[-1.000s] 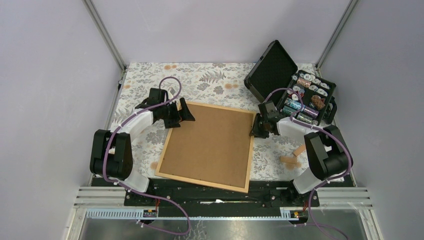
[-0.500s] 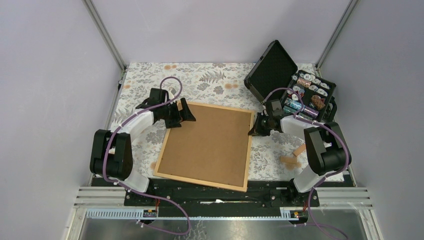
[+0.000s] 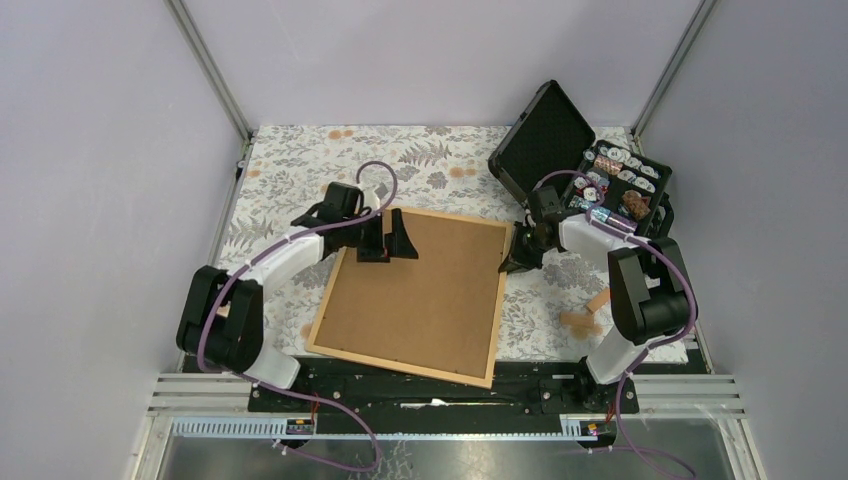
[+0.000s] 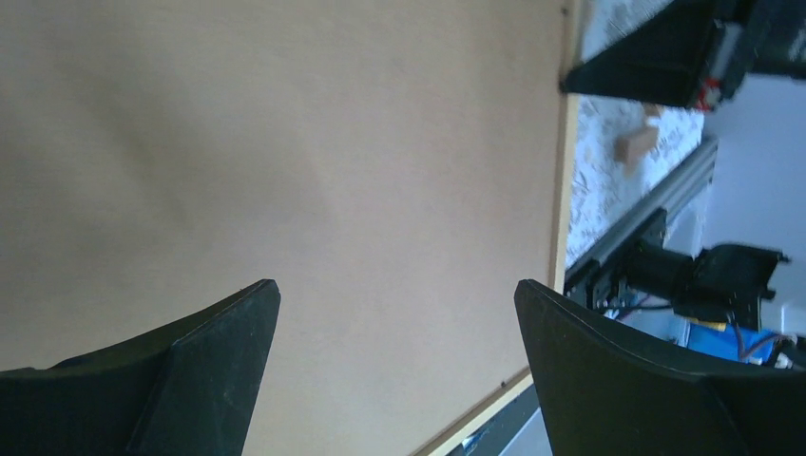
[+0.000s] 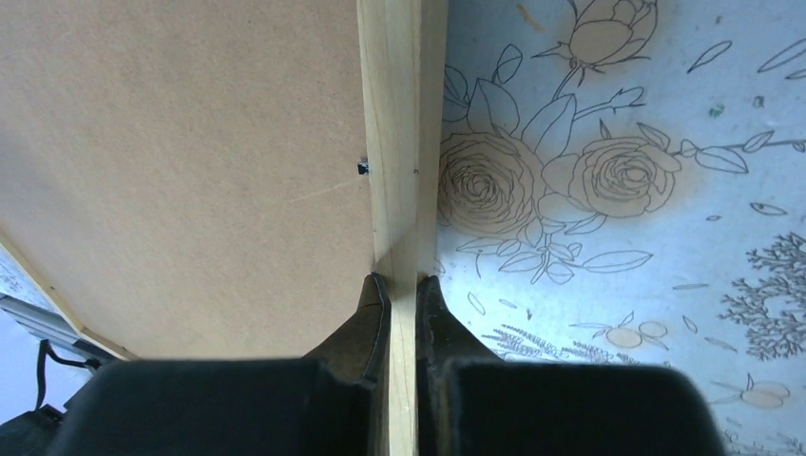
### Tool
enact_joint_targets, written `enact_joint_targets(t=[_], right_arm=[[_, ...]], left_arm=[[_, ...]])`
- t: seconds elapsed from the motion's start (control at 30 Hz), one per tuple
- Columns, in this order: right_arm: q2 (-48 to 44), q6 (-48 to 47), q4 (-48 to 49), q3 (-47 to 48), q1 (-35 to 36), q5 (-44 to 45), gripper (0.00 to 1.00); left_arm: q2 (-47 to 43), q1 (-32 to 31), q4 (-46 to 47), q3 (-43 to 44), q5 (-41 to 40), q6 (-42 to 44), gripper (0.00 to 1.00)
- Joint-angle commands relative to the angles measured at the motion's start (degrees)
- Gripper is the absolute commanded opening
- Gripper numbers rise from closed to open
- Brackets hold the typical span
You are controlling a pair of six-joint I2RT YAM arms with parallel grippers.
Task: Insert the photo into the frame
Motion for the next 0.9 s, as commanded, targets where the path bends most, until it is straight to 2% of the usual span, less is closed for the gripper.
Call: enact_joint_targets(t=[0.0, 0.23, 0.37, 0.43, 0.53, 0.67, 0.8, 0.87], right_arm=[[-2.38, 5.18, -5.87, 5.4, -0.02, -1.62, 0.0], [-3.54, 11.69, -7.97, 7.36, 0.02, -1.16, 0.0], [-1.39, 13.3, -8.0, 10.41, 0.02, -3.38, 0.0], [-0.68, 14.1, -8.52, 11.81, -0.04, -3.74, 0.0], [-0.29, 15.62, -8.56, 13.75, -0.04, -4.63, 0.0], [0.5, 16.49, -9.11, 16.1, -0.08, -4.71, 0.0], [0.44, 17.63, -9.46, 15.86, -0.05, -5.21, 0.0], [-0.34, 17.23, -9.36, 14.79, -0.04, -6.15, 0.0]], left_arm=[[-5.25, -4.9, 2.81, -0.96, 2.2, 2.31, 0.99], [-12.64, -16.15, 0.51, -1.84, -4.84, 2.32, 0.99], [-15.56, -25.43, 0.52, -2.79, -14.25, 2.57, 0.99], [-17.22, -31.96, 2.02, -4.34, -21.09, 3.11, 0.99], [-19.55, -43.6, 3.98, -6.15, -35.89, 5.85, 0.99], [-20.89, -57.17, 8.88, -10.17, -49.19, 10.3, 0.99], [-17.81, -64.84, 9.85, -11.37, -57.82, 15.36, 0.99], [-15.35, -65.62, 6.79, -9.07, -61.04, 13.07, 0.99]])
